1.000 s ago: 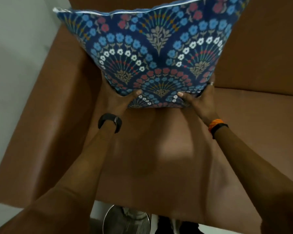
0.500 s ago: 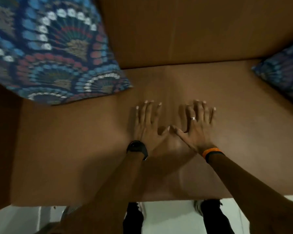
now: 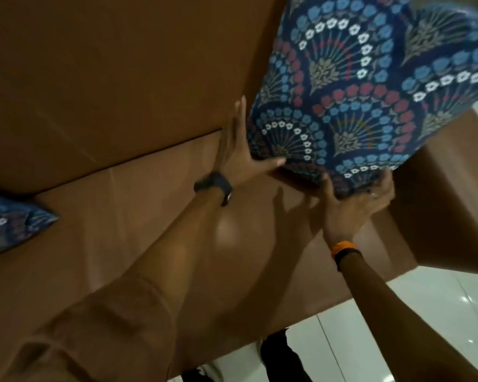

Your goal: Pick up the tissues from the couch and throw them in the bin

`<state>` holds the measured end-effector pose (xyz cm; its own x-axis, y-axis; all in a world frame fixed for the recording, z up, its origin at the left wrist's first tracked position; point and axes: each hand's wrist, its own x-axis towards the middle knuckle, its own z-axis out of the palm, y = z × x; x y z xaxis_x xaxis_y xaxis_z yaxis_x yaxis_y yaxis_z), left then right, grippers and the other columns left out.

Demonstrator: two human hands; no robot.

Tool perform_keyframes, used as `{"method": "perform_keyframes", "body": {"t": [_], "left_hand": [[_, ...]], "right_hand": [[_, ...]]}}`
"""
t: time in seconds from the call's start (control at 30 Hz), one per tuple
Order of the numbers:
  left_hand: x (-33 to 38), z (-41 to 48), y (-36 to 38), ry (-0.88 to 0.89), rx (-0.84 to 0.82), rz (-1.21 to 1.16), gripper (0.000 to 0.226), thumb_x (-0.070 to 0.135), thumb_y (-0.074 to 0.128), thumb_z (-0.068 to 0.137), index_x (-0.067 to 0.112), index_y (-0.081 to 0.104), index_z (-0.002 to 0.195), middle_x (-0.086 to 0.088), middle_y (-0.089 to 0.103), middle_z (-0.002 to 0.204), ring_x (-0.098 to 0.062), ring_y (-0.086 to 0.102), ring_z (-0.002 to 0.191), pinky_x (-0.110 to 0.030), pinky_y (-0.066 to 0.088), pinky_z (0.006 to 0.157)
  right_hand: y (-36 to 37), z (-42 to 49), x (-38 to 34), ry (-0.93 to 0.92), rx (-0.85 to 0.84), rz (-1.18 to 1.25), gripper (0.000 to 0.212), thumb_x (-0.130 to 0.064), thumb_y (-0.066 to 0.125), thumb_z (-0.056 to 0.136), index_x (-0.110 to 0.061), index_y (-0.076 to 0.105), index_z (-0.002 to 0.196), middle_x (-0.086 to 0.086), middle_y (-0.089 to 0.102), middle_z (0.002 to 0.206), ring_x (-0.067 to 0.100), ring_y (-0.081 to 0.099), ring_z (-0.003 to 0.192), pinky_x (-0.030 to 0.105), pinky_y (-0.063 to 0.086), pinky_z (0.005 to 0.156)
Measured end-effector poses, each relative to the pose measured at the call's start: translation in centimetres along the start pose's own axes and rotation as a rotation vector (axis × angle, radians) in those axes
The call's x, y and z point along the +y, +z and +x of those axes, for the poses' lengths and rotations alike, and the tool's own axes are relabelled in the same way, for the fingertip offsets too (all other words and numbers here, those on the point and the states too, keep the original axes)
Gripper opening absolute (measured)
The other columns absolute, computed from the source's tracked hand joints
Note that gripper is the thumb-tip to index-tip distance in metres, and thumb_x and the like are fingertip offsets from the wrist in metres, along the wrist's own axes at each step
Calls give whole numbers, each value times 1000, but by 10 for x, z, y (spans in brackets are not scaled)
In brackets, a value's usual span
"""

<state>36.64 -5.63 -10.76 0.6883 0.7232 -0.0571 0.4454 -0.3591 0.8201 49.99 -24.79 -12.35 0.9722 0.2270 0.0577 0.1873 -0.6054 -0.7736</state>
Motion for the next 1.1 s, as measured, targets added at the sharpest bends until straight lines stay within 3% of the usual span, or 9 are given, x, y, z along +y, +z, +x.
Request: {"method": "perform_keyframes", "body": {"t": [0.13,0.27,0.33,0.43,0.57,0.67,0.77,0.83,1.1], "left_hand": [[34,61,-1,-163,-121,-349,139,44,90,65,33,-18,152,-2,0,167,-25,15,153,-59,27,121],[35,66,-4,-279,-158,-296,148,53,92,47,28,-6,154,-1,17,163,-25,24,150,-58,28,121],[29,43,-14,-268,-58,-242,142,58,91,41,29,9,153,0,28,159,-24,30,147,-57,31,120],[5,-11,-37,-222,223,-288,129,54,93,44,24,24,149,-1,41,151,-19,41,140,-52,42,114],[-27,-64,-58,-301,423,-335,109,37,92,63,45,17,141,32,40,134,9,45,124,-13,43,103],[-40,-61,-66,-356,415,-327,114,27,91,68,42,5,142,43,28,126,17,37,116,2,37,93],[-40,-54,-71,-335,443,-362,124,26,93,64,30,5,151,6,31,154,-10,35,141,-30,37,117],[-43,-56,-70,-332,457,-390,123,26,93,64,33,7,151,-3,30,157,-21,35,144,-48,37,119],[-34,-75,-83,-499,385,-292,132,37,89,68,27,-9,155,-7,16,164,-28,25,149,-57,35,118]], "right_hand": [[-11,47,-1,24,-117,286,123,-54,91,69,-11,16,157,11,43,155,24,48,141,46,44,118],[-18,67,1,-6,-334,337,105,-41,94,71,-23,25,149,-6,57,142,14,60,130,45,55,107],[-18,67,-7,-69,-420,352,90,-37,92,72,-36,34,141,-22,59,133,3,61,126,38,57,106],[-3,65,-41,-145,-602,375,86,-27,93,72,-27,40,140,-7,60,139,11,61,130,37,56,107],[35,57,-94,-312,-846,310,75,-16,91,79,-26,46,140,-13,61,138,-10,61,121,5,52,94],[60,53,-113,-350,-955,290,72,-4,81,87,-7,41,147,8,57,147,-8,61,118,7,53,95],[67,53,-113,-360,-907,321,72,-7,81,88,-7,41,148,12,58,146,13,61,129,23,56,104],[70,50,-102,-350,-852,313,66,-15,84,87,-19,48,142,1,64,138,9,64,126,25,58,103],[44,-14,-109,-199,-628,260,89,-24,81,90,-16,23,157,6,47,154,17,52,136,42,50,111]]}}
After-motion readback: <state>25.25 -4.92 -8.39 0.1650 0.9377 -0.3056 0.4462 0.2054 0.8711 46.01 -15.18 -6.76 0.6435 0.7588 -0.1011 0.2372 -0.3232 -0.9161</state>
